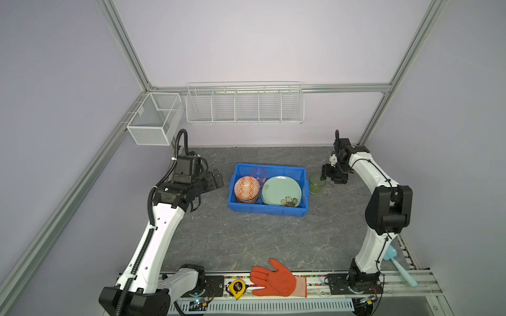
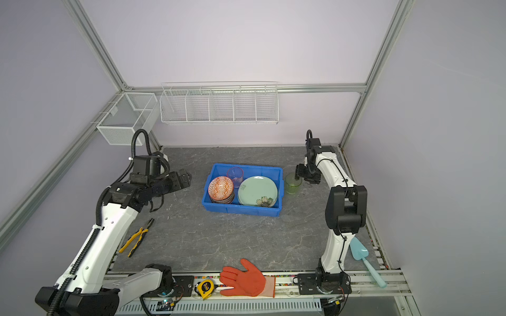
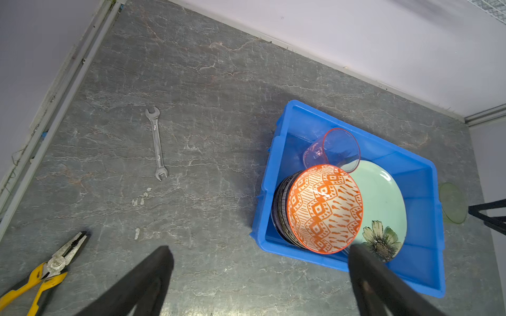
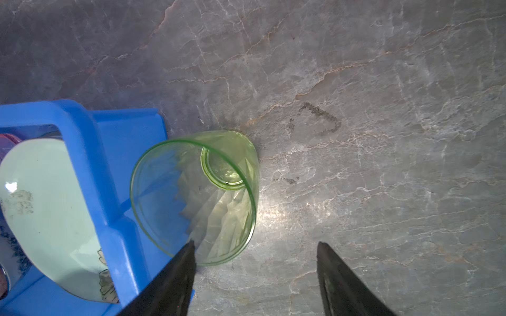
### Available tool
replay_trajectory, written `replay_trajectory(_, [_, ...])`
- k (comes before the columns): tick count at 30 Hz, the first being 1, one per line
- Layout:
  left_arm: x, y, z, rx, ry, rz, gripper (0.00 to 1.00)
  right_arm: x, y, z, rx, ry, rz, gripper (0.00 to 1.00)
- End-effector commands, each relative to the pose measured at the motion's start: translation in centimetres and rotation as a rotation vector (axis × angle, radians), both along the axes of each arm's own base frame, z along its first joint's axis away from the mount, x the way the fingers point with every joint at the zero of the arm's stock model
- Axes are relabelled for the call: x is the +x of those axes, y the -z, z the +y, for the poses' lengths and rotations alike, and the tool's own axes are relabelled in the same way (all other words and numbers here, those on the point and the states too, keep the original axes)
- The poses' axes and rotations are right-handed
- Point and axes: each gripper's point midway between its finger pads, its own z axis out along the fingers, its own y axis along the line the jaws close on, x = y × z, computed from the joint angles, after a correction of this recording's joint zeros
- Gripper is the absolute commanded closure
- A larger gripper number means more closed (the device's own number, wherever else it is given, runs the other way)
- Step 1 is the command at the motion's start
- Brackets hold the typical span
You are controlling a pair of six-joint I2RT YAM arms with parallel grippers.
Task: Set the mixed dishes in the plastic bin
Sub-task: 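Withdraw the left gripper from the bin while right lowers onto the green cup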
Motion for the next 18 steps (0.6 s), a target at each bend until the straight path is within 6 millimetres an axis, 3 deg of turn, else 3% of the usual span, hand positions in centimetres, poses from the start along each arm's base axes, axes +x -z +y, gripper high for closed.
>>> replay_trajectory(1, [0.1,-0.1,-0.4,-0.058,0.010,-0.003,0.01,0.5,0.5,0.2,0.017,-0.008,-0.005,0.34])
replay_trajectory(4, [0.3,0.4,-0.6,-0.109,0.015,0.009,0.01,0.8,1.0,0.4,0.030,-0.006,-0.004,0.42])
replay_trajectory(18, [0.8,0.4,-0.8,-0.140,0.010,0.007,0.01,1.0,3.3,0.4,0.027,0.004,0.034,0.49])
